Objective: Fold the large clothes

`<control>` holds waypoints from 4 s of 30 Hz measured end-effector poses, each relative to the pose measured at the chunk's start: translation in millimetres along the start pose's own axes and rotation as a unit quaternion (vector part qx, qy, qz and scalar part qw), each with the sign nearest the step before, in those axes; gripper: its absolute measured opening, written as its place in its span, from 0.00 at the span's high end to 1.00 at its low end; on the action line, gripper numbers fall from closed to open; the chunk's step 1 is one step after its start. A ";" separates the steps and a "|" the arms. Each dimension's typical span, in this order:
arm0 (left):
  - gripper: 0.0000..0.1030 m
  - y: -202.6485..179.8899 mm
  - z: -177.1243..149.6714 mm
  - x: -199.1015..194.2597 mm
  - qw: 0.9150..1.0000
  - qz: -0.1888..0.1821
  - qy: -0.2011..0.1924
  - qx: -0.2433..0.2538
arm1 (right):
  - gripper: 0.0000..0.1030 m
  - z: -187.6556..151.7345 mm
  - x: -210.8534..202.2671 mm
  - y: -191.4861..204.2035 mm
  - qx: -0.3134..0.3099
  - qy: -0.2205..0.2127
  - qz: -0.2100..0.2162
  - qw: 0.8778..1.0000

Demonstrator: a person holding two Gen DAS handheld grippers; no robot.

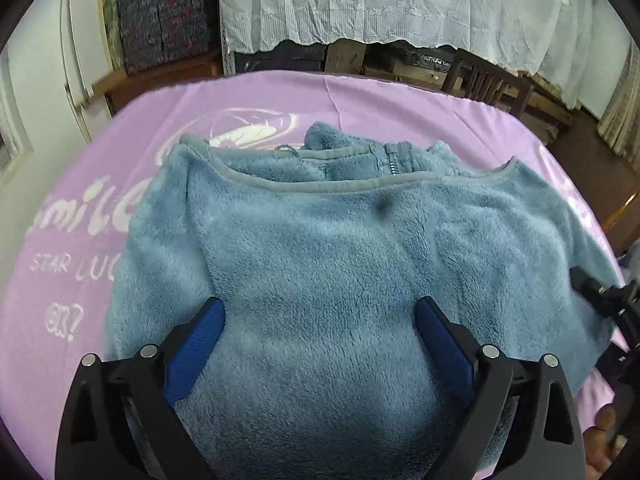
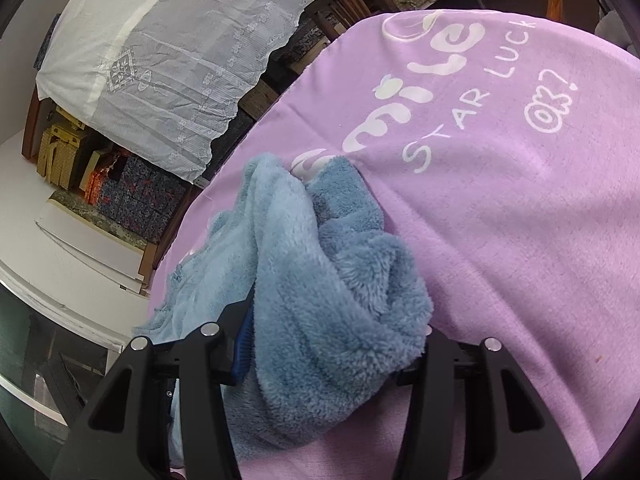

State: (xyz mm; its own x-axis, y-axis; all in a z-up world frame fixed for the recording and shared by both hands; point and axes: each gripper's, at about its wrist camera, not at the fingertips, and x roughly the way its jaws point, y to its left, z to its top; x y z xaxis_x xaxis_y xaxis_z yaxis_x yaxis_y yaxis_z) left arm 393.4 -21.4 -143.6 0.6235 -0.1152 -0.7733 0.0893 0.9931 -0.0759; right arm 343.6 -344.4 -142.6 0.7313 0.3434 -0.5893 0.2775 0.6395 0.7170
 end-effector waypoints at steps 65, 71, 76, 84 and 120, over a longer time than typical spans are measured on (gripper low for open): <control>0.77 134.5 29.6 -92.1 0.979 -0.178 -0.050 -0.085 | 0.66 -195.4 -40.3 262.2 -0.515 -0.021 0.061 0.855; 0.66 173.7 20.3 -30.4 0.980 -0.125 0.044 -0.146 | 0.66 -234.0 23.2 262.5 -0.517 0.073 0.057 0.851; 0.36 168.8 20.1 -31.2 0.991 -0.050 0.037 -0.116 | 0.65 -238.8 27.6 259.0 -0.524 0.084 0.066 0.845; 0.30 168.9 20.1 -46.7 0.992 -0.030 0.020 -0.120 | 0.48 -213.3 5.9 239.4 -0.498 0.108 0.133 0.850; 0.25 80.4 -30.8 -74.1 0.998 0.060 -0.031 -0.009 | 0.79 -132.0 37.0 185.1 -0.415 0.124 0.114 0.894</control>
State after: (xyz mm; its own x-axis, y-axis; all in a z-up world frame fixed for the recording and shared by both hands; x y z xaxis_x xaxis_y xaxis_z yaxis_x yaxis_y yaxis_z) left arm 330.5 67.6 -111.8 0.6753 0.0035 -0.7375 -0.0027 1.0000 0.0023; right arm 339.8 -122.6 -80.8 0.5209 0.6060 -0.6012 -0.4942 0.7883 0.3665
